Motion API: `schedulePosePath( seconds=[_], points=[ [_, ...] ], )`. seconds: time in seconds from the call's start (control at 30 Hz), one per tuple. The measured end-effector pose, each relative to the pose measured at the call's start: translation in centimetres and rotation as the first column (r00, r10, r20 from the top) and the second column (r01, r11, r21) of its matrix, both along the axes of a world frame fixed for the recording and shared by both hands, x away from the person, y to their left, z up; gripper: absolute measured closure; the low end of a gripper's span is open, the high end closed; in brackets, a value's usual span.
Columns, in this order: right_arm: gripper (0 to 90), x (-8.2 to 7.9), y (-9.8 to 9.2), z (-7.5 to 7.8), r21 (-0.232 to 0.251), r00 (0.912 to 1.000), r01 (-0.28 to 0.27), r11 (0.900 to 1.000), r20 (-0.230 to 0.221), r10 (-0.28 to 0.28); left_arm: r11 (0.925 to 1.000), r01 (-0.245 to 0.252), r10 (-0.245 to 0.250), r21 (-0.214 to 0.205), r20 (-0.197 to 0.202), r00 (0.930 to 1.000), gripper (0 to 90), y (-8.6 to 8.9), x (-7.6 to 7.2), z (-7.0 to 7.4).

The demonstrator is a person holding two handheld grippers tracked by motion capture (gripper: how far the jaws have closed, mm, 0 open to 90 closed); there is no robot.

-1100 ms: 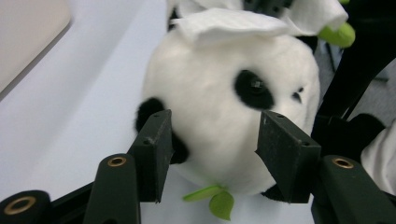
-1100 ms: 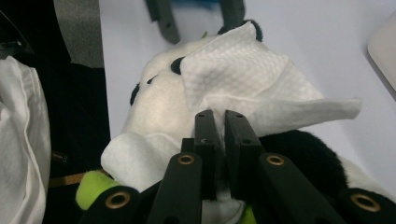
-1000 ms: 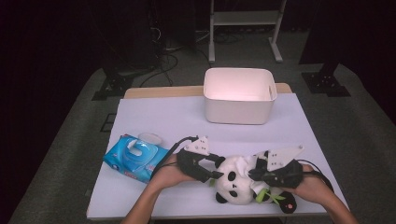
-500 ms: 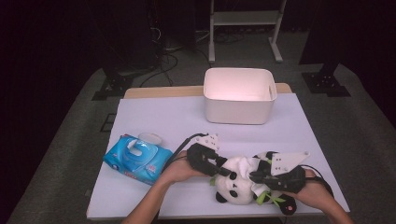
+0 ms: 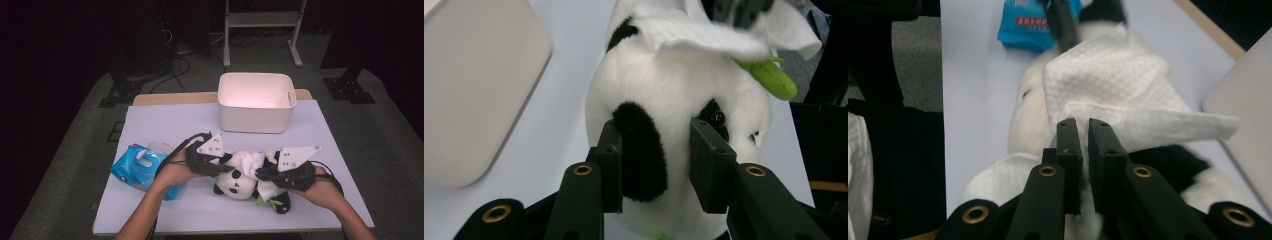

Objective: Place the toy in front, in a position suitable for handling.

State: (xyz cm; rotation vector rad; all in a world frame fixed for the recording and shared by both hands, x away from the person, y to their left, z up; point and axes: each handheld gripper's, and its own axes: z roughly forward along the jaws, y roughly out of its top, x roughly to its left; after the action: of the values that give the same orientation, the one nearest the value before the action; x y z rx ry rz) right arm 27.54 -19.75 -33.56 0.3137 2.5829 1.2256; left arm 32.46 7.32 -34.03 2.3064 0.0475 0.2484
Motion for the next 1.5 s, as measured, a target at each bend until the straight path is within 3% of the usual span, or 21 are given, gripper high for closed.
schedulePosePath(
  seconds=[0.13,0.23,0.33,0.4,0.43,0.53,0.6,0.67,0.73,0.83,0.93,1.1,1.2,1.3,1.43,1.5],
  points=[
    [83.8,1.4,0.1,1.7,-0.022,0.9999,0.009,0.9997,0.011,-0.008,0.9991,0.002,-0.002,-0.042,-0.019,0.9998,61.6,0.9,-0.2,-1.0],
    [83.7,3.2,0.4,1.5,-0.056,0.9994,0.014,0.9984,-0.030,-0.015,0.9990,0.005,-0.006,-0.045,-0.035,0.9994,60.5,1.4,-0.3,-1.5],
    [83.8,3.8,1.1,1.0,-0.096,0.9978,0.003,0.9953,-0.065,-0.010,0.9992,-0.013,0.010,-0.037,-0.063,0.9980,56.8,1.7,-0.2,-2.0],
    [83.7,3.9,1.7,0.6,-0.130,0.9952,-0.011,0.9914,-0.098,-0.001,0.9966,-0.050,0.042,-0.066,-0.124,0.9914,48.1,2.0,0.0,-2.3],
    [83.8,3.9,1.9,0.4,-0.140,0.9943,-0.022,0.9898,-0.106,0.007,0.9940,-0.069,0.054,-0.085,-0.169,0.9841,43.1,2.0,-0.1,-2.5],
    [83.8,3.6,1.9,0.5,-0.151,0.9917,-0.040,0.9878,-0.127,0.021,0.9931,-0.099,0.084,-0.062,-0.208,0.9745,28.2,1.7,-0.2,-3.0],
    [83.8,3.2,2.0,0.5,-0.149,0.9890,-0.067,0.9866,-0.141,0.046,0.9931,-0.095,0.076,-0.068,-0.239,0.9681,25.6,1.5,-0.2,-3.4],
    [83.8,2.8,2.1,0.6,-0.152,0.9898,-0.078,0.9853,-0.130,0.058,0.9929,-0.088,0.068,-0.080,-0.228,0.9713,32.3,1.4,-0.4,-3.4],
    [83.7,2.9,2.0,0.8,-0.120,0.9896,-0.089,0.9888,-0.123,0.074,0.9949,-0.055,0.040,-0.085,-0.170,0.9846,43.5,1.4,-0.7,-3.3],
    [83.8,3.5,1.7,1.4,-0.090,0.9937,-0.063,0.9940,-0.098,0.054,0.9976,-0.018,0.011,-0.067,-0.107,0.9942,50.2,1.3,-1.0,-2.8],
    [83.8,4.2,1.3,1.4,-0.131,0.9947,-0.052,0.9901,-0.095,0.040,0.9985,0.004,-0.009,-0.055,-0.088,0.9961,51.3,1.3,-0.6,-2.4],
    [83.8,4.0,-0.6,1.9,-0.124,0.9949,-0.039,0.9916,-0.098,0.027,0.9974,0.039,-0.043,-0.061,-0.075,0.9963,54.1,1.9,0.0,-2.1],
    [83.8,3.8,-2.5,2.4,-0.107,0.9955,-0.011,0.9942,-0.094,0.001,0.9971,0.033,-0.039,-0.068,-0.090,0.9951,54.3,2.4,0.4,-2.3],
    [83.8,3.6,-3.1,1.9,-0.101,0.9933,0.001,0.9949,-0.115,-0.013,0.9972,0.005,-0.014,-0.074,-0.117,0.9930,50.4,2.3,0.7,-2.4],
    [83.9,3.3,-2.8,0.8,-0.088,0.9911,0.004,0.9961,-0.132,-0.016,0.9922,-0.093,0.073,-0.083,-0.221,0.9725,28.3,2.1,0.9,-2.3],
    [84.0,2.9,-2.7,0.4,-0.071,0.9899,-0.008,0.9974,-0.142,-0.002,0.9928,-0.093,0.073,-0.076,-0.226,0.9713,24.7,1.9,0.7,-2.5]
  ],
)
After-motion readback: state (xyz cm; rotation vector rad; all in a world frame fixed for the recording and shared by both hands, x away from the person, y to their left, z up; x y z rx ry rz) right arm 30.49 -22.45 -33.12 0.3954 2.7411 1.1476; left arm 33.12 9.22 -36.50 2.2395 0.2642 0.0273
